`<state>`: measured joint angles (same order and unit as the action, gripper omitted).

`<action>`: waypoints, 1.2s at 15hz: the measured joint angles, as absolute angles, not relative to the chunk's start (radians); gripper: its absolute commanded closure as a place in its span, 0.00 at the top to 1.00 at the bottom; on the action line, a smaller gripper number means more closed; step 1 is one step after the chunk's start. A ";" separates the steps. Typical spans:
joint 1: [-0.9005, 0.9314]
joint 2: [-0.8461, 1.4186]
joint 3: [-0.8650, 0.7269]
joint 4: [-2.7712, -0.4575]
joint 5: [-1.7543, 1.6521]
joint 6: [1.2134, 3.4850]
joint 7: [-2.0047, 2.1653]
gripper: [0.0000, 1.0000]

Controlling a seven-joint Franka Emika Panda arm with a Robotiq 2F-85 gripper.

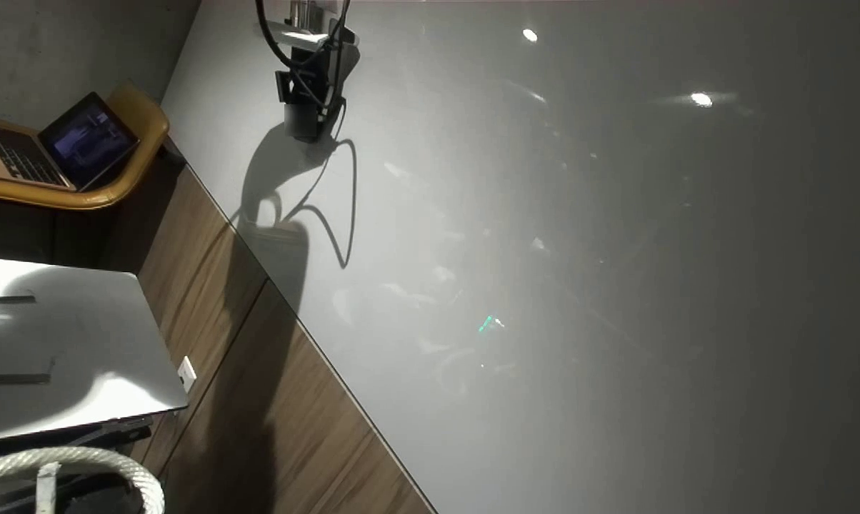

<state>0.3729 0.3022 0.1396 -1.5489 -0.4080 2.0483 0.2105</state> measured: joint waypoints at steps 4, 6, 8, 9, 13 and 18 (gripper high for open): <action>0.275 0.193 0.107 -1.758 -0.407 2.177 0.223 0.31; 0.218 0.148 0.086 -1.850 -0.406 2.248 0.219 0.31; 0.171 0.119 0.064 -1.918 -0.408 2.311 0.215 0.31; 0.151 0.106 0.053 -1.944 -0.415 2.337 0.215 0.31; 0.103 0.030 0.020 -2.017 -0.538 2.433 0.317 0.31; 0.096 -0.004 0.031 -2.037 -0.702 2.445 0.571 0.31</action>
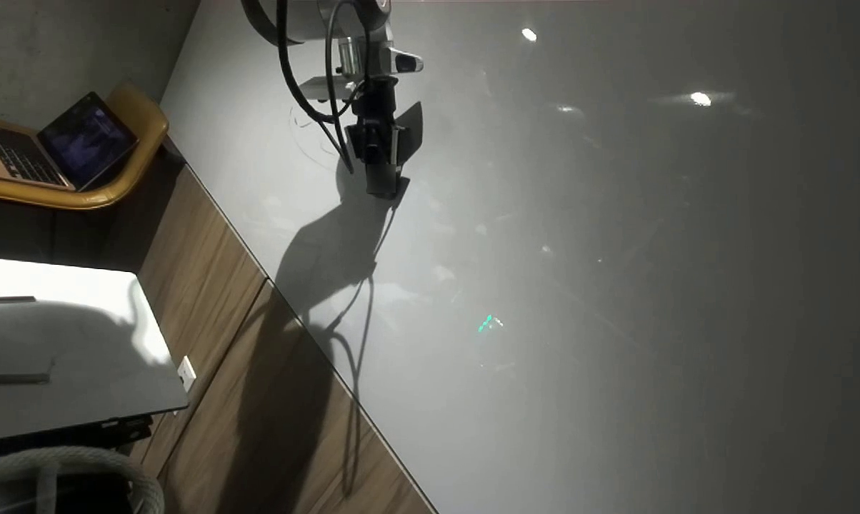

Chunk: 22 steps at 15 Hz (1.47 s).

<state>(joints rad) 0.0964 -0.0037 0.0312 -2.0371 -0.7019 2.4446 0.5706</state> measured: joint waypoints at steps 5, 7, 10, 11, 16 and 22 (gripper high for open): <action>0.097 0.009 0.046 -2.043 -0.758 2.444 0.657 0.31; 0.099 0.013 0.057 -2.043 -0.771 2.444 0.669 0.31; 0.121 0.027 0.091 -2.036 -0.802 2.444 0.699 0.31; 0.133 0.034 0.105 -2.030 -0.814 2.443 0.713 0.31; 0.200 0.081 0.152 -1.976 -0.854 2.420 0.770 0.31; 0.274 0.175 0.180 -1.884 -0.854 2.365 0.815 0.31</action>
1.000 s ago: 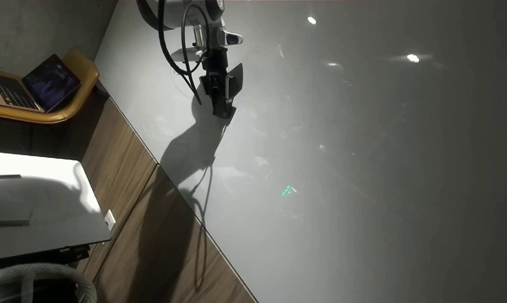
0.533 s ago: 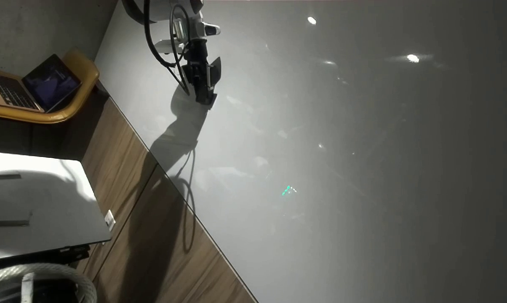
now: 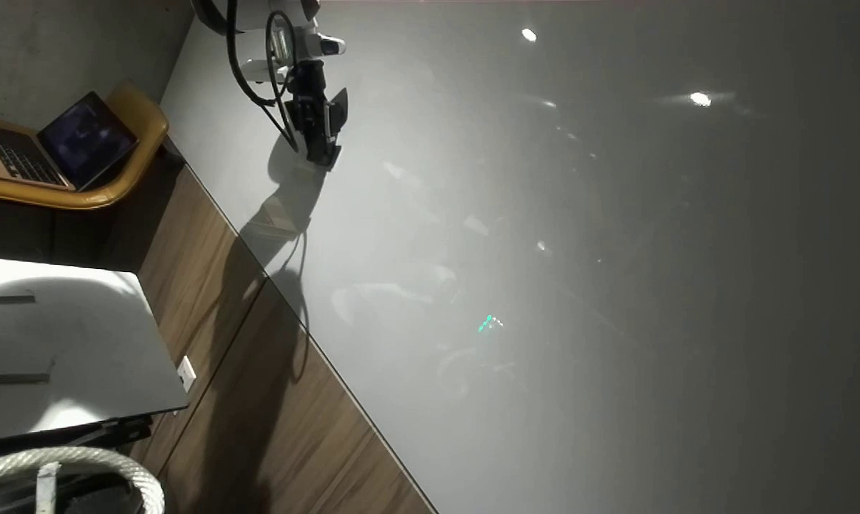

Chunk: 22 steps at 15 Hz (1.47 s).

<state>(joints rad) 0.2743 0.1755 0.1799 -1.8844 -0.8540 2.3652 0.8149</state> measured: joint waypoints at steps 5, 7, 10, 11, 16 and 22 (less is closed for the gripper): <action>0.360 0.298 0.192 -1.759 -0.853 2.285 0.835 0.31; 0.390 0.330 0.192 -1.711 -0.853 2.244 0.835 0.31; 0.428 0.369 0.195 -1.641 -0.848 2.192 0.831 0.31; 0.442 0.382 0.197 -1.616 -0.847 2.182 0.831 0.31; 0.524 0.456 0.208 -1.462 -0.847 2.152 0.800 0.31; 0.559 0.526 0.208 -1.318 -0.783 2.053 0.711 0.31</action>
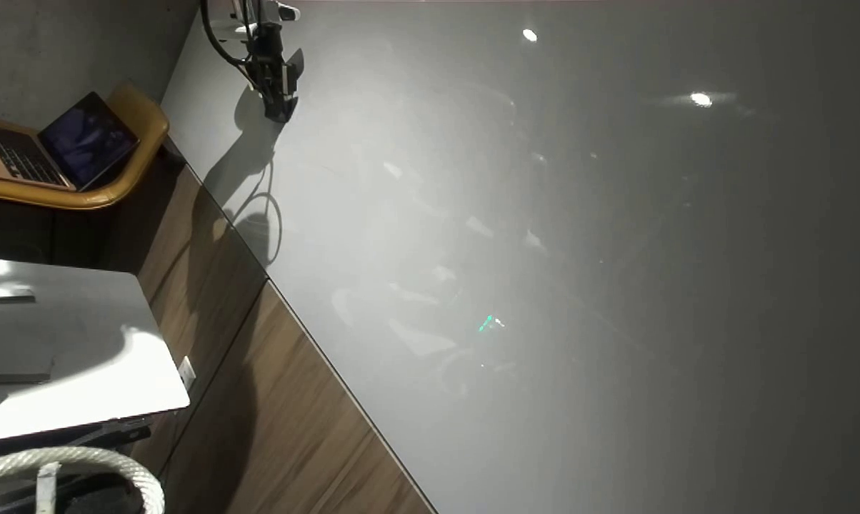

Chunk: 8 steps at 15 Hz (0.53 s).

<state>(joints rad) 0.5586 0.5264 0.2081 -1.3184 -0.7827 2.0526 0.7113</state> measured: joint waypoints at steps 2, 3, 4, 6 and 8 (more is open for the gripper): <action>0.555 0.529 0.205 -1.315 -0.759 2.048 0.694 0.31; 0.548 0.527 0.205 -1.327 -0.754 2.049 0.693 0.31; 0.536 0.522 0.204 -1.351 -0.751 2.054 0.693 0.31; 0.500 0.495 0.201 -1.431 -0.750 2.078 0.698 0.31; 0.458 0.451 0.191 -1.533 -0.754 2.122 0.704 0.31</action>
